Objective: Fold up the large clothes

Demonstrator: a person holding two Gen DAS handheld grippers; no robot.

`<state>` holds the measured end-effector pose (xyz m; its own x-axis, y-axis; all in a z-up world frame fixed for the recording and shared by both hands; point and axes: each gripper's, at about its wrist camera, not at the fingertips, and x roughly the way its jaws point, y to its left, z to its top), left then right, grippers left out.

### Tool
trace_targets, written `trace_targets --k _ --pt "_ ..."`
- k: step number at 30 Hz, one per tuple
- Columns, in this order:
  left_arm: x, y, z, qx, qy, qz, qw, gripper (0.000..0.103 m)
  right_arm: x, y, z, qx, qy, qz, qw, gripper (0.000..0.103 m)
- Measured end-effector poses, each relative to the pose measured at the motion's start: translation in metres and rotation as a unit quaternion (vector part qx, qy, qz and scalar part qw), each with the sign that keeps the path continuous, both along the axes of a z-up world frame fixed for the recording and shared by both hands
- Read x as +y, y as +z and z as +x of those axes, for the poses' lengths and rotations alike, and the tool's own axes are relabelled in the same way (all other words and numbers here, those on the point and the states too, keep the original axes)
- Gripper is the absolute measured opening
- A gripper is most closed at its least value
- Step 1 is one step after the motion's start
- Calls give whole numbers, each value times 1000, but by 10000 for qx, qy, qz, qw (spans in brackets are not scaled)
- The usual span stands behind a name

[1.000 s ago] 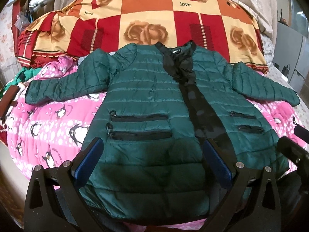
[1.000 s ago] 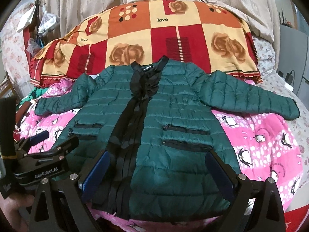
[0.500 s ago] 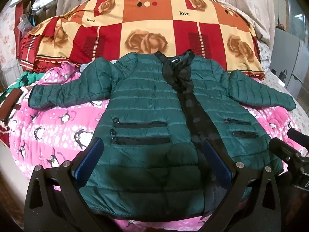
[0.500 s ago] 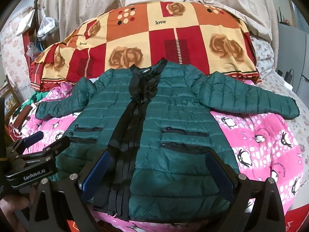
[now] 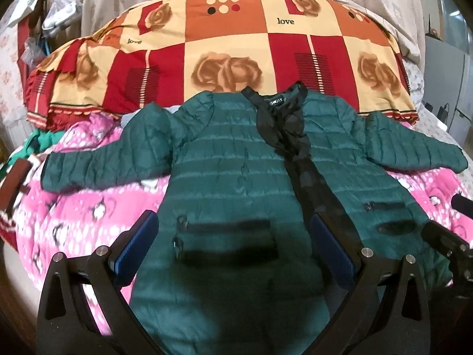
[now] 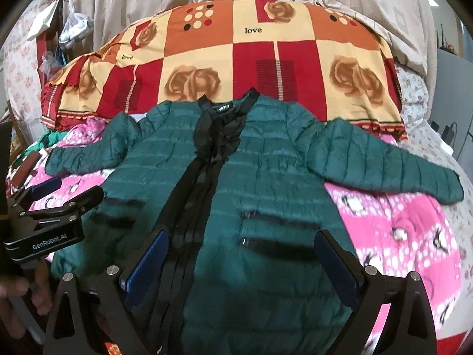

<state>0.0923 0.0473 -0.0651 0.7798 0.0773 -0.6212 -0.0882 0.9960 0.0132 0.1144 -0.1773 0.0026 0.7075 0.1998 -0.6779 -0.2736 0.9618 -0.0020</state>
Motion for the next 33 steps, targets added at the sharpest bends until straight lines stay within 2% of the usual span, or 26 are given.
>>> trace_targets --k 6,8,12,15,17,18,19,20,23,26,30,33 --pt "12 0 58 67 160 233 9996 103 9 5 43 -335 60 -12 9994 98" --pt "14 -2 81 231 98 173 9995 103 15 8 56 -501 117 3 9987 98" --pt "18 -3 111 264 152 62 9995 103 27 10 88 -743 240 -92 9969 98" --pt "18 -10 127 170 182 144 9996 103 33 4 115 -750 206 -93 9969 98" --pt "20 -28 135 179 243 342 9990 103 32 -7 130 -713 161 37 9973 98" --pt "23 -37 139 296 313 415 9982 103 30 -17 137 -637 103 138 9978 98" --pt "27 -48 147 651 436 380 9962 103 27 -29 141 -565 54 240 9981 98" --pt "31 -52 151 807 463 209 9954 103 26 -38 143 -515 7 260 9983 98" --pt "37 -57 157 881 552 -64 9946 103 24 -66 159 127 -188 195 9996 98" --pt "38 -63 161 971 650 -156 9930 103 17 -77 164 384 -176 371 9984 98" --pt "28 -76 167 1171 612 -40 9912 103 15 -93 173 707 -276 138 9970 98" --pt "21 -83 166 1205 587 114 9909 103 16 -113 180 1170 -255 -38 9928 98"
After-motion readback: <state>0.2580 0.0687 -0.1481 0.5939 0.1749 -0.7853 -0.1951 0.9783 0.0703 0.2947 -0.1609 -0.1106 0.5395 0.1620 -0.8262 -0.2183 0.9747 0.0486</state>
